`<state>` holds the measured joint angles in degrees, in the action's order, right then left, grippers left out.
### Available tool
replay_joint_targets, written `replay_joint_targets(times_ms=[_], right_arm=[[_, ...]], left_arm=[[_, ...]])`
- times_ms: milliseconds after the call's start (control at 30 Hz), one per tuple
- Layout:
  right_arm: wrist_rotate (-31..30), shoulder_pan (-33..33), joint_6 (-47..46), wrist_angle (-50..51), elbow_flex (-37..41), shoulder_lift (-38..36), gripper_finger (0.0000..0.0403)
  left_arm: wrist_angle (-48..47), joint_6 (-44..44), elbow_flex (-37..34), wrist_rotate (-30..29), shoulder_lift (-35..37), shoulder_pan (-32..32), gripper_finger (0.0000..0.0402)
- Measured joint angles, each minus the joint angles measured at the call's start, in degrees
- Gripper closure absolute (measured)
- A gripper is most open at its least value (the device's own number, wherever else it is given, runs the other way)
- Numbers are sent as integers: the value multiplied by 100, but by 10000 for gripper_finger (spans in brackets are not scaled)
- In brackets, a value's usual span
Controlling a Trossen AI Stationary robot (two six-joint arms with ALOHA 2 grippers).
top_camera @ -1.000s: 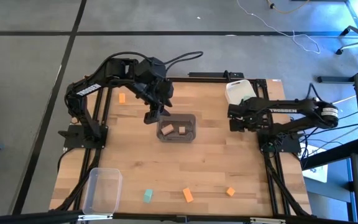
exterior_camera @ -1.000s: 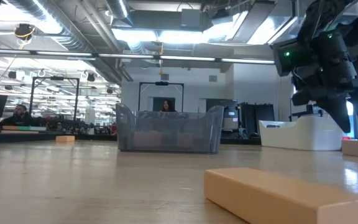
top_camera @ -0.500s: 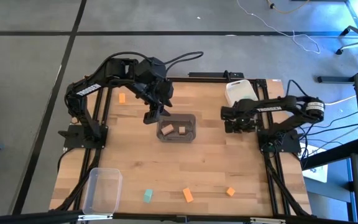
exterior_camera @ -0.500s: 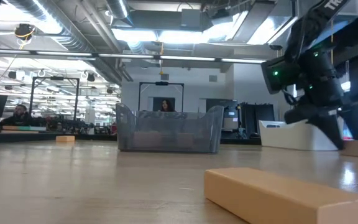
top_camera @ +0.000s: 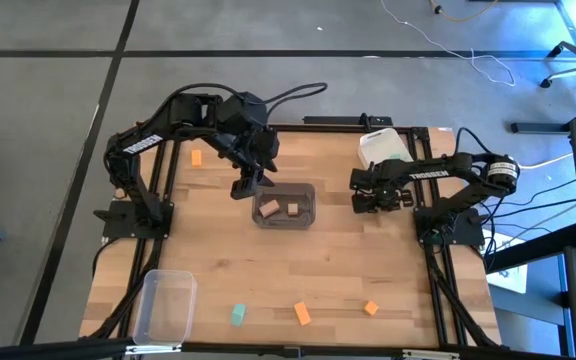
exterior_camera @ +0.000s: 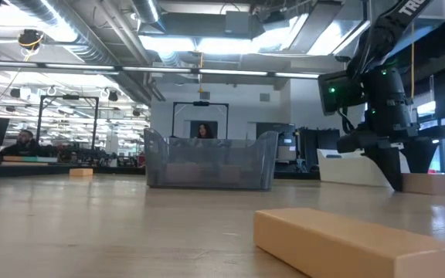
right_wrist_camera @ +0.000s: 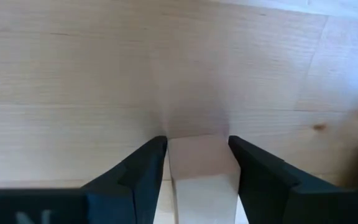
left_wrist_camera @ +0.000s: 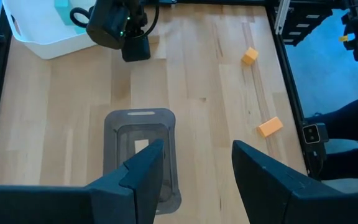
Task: Sort & place blocks by color
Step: Put the brown block into the black bin
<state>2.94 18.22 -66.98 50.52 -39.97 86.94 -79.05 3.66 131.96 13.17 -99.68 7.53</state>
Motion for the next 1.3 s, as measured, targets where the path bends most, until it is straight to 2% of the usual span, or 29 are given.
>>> replay_joint_targets(times_ms=[100,267,733,1000,1300], right_arm=[[15,0,-2,-6,0,2,228],[17,0,45,15,-9,-2,268],[32,-4,918,150,-119,-83,268],[332,-46,1808,531,-879,-87,268],[306,-398,2571,969,-2405,-90,268]], left_arm=[[0,-2,0,0,0,0,223],[0,-2,0,0,0,0,223],[0,-9,0,-1,0,0,223],[-2,-48,0,-1,0,0,223],[-2,-55,0,-3,0,0,223]])
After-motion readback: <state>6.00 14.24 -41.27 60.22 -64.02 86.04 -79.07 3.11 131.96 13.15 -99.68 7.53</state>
